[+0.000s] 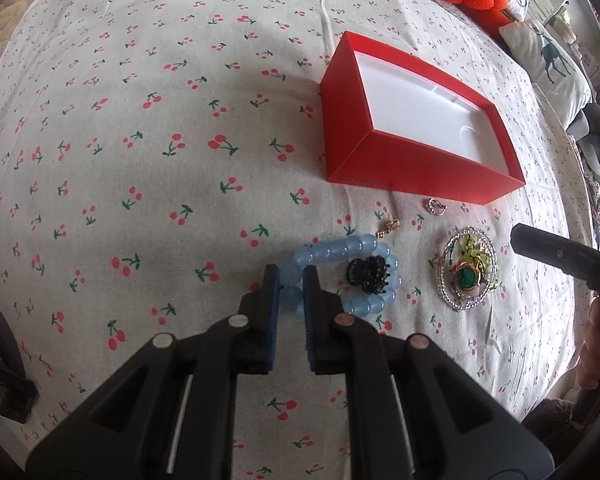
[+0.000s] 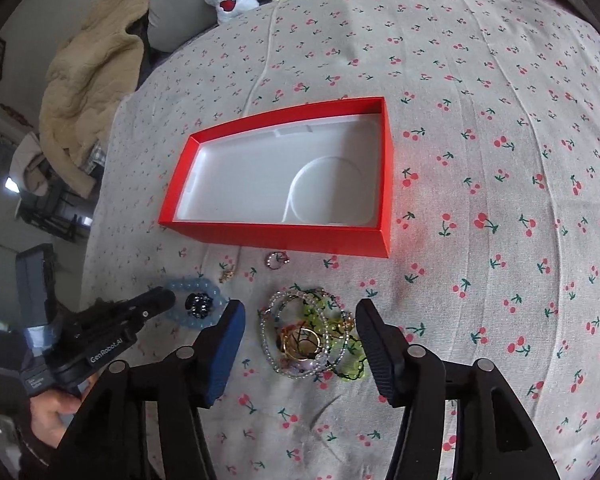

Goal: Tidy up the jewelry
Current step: 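Lift both held bracelets and carry them toward the red box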

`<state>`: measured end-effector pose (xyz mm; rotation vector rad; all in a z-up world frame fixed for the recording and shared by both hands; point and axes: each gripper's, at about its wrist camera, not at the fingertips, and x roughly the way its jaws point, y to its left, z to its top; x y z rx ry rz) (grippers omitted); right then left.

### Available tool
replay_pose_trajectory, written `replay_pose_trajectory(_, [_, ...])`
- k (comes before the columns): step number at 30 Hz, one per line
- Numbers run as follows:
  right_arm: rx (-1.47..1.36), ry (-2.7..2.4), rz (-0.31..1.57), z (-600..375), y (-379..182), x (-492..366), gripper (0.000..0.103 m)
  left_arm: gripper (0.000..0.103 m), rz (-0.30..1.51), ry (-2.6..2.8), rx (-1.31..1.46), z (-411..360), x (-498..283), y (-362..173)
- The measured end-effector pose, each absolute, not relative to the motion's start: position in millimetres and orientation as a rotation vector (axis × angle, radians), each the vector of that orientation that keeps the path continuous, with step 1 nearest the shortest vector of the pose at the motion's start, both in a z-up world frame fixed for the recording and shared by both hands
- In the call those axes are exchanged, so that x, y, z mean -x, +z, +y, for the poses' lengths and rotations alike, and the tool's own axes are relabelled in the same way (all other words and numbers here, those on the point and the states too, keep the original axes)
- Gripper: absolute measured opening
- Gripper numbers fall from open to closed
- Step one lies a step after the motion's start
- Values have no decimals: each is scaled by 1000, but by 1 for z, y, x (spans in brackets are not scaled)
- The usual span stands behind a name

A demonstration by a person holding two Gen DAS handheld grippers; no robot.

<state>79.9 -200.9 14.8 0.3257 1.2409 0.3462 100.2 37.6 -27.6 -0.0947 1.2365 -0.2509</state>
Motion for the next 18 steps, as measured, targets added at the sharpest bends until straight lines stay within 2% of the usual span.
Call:
replay_pose_trajectory(2, [-330, 354, 1255, -198, 11, -82, 39, 13, 1236, -253, 92, 37, -100, -28])
replay_pose_trajectory(7, [-316, 316, 1296, -196, -4, -86, 35, 13, 1238, -256, 88, 38, -100, -29])
replay_pose_trajectory(9, [-312, 313, 1310, -193, -9, -88, 29, 13, 1241, -257, 82, 37, -102, -31])
replay_pose_trajectory(11, [-297, 306, 1325, -190, -15, -89, 19, 13, 1243, -255, 80, 36, -102, -32])
replay_pose_trajectory(14, [-262, 292, 1339, -184, -21, -90, 9, 13, 1240, -254, 83, 34, -103, -31])
replay_pose_trajectory(18, [-270, 304, 1308, -181, -11, -87, 5, 13, 1211, -270, 105, 36, -100, -20])
